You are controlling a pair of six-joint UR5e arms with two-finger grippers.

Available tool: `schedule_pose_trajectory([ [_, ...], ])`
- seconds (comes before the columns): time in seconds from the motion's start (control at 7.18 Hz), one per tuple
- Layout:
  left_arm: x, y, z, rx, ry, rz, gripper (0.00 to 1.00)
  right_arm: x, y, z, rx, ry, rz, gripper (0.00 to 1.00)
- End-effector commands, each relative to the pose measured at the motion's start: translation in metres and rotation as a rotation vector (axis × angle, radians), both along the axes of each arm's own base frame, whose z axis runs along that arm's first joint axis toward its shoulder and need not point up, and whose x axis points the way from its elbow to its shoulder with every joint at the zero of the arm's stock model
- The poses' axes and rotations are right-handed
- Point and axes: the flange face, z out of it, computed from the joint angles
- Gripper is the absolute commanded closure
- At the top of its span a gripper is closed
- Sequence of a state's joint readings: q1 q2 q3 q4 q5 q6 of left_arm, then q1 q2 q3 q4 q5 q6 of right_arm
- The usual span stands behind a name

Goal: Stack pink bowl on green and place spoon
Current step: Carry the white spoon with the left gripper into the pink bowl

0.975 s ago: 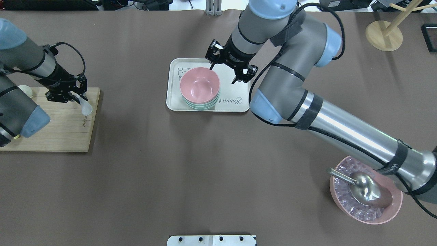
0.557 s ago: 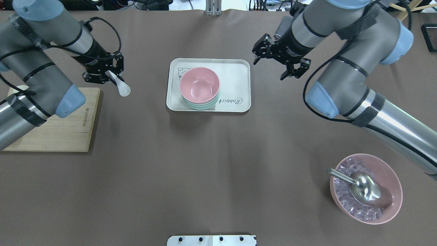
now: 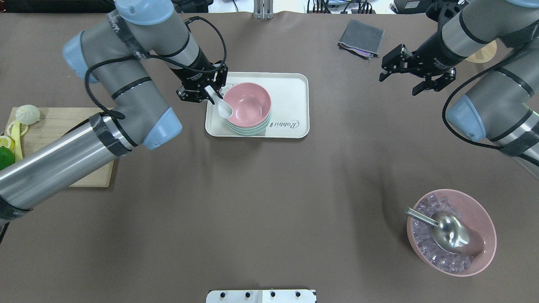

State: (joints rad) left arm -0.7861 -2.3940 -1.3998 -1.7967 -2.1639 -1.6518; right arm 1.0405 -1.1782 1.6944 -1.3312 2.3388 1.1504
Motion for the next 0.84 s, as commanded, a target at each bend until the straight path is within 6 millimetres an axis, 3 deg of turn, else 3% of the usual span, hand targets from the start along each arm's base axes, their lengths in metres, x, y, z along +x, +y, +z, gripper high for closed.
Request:
schedule_pose_trajectory([
  [0.0,0.020,0.001,-0.019,0.043,0.026,-0.009,1.00,0.011,0.001,0.017,0.003,0.017,0.001,0.00],
  [0.14,0.020,0.000,-0.020,0.055,0.036,-0.009,0.75,0.014,0.000,0.016,0.005,0.016,0.006,0.00],
  [0.28,0.018,-0.001,-0.020,0.059,0.037,-0.010,0.75,0.016,-0.001,0.017,0.003,0.017,0.009,0.00],
  [0.42,0.018,-0.001,-0.020,0.059,0.037,-0.010,0.49,0.019,0.001,0.018,0.003,0.017,0.012,0.00],
  [0.56,0.017,0.000,-0.023,0.060,0.040,-0.011,0.02,0.022,0.004,0.020,0.003,0.017,0.013,0.00],
  [0.7,0.009,-0.002,-0.021,0.048,0.031,-0.023,0.02,0.024,0.004,0.022,0.000,0.020,0.017,0.00],
])
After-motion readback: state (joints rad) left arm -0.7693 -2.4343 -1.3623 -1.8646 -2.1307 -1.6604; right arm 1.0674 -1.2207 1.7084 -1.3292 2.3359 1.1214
